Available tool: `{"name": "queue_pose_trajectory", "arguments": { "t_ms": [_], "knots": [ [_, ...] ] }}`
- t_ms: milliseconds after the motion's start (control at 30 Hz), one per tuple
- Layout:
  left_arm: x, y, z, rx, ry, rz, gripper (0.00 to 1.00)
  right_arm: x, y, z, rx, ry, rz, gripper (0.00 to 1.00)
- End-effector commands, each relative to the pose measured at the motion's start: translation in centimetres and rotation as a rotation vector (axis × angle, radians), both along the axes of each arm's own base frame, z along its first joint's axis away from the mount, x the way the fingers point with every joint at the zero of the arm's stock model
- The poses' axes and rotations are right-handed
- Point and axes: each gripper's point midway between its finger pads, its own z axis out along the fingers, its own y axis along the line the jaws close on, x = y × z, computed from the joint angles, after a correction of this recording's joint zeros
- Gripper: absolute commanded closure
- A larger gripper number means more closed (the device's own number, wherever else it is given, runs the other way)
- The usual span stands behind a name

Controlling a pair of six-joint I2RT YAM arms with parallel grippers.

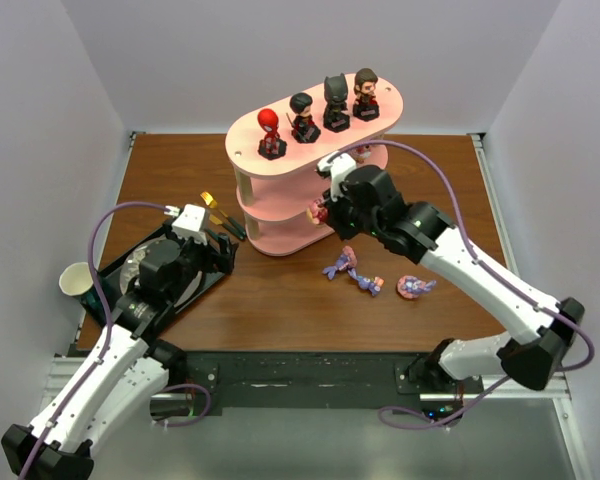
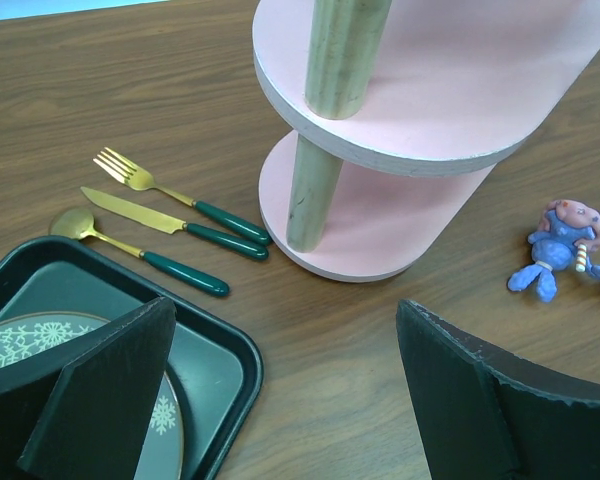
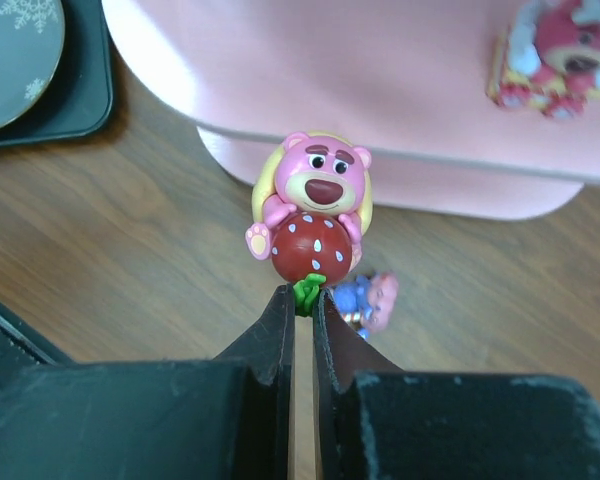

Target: Place and organize the plastic toys onto the shelf

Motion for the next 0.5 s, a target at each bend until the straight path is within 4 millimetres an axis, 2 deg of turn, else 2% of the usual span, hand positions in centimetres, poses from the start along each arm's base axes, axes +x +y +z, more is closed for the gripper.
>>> {"name": "queue_pose_trajectory", "arguments": {
  "t_ms": [0, 200, 467],
  "knots": [
    [0.3, 0.2, 1.0, -0.02, -0.026, 0.014, 0.04, 3.0, 1.9, 4.7, 0.065, -0.147, -0.019, 1.0],
    [0.3, 0.1, 0.9, -0.02, -0.025, 0.01, 0.04, 5.4, 3.1, 4.7, 0.049, -0.165, -0.058, 1.0],
    [0.3, -0.1, 0.9, -0.022, -0.025, 0.0, 0.04, 6.7, 4.5, 3.7, 0.023, -0.162, -0.045, 1.0]
  ]
}}
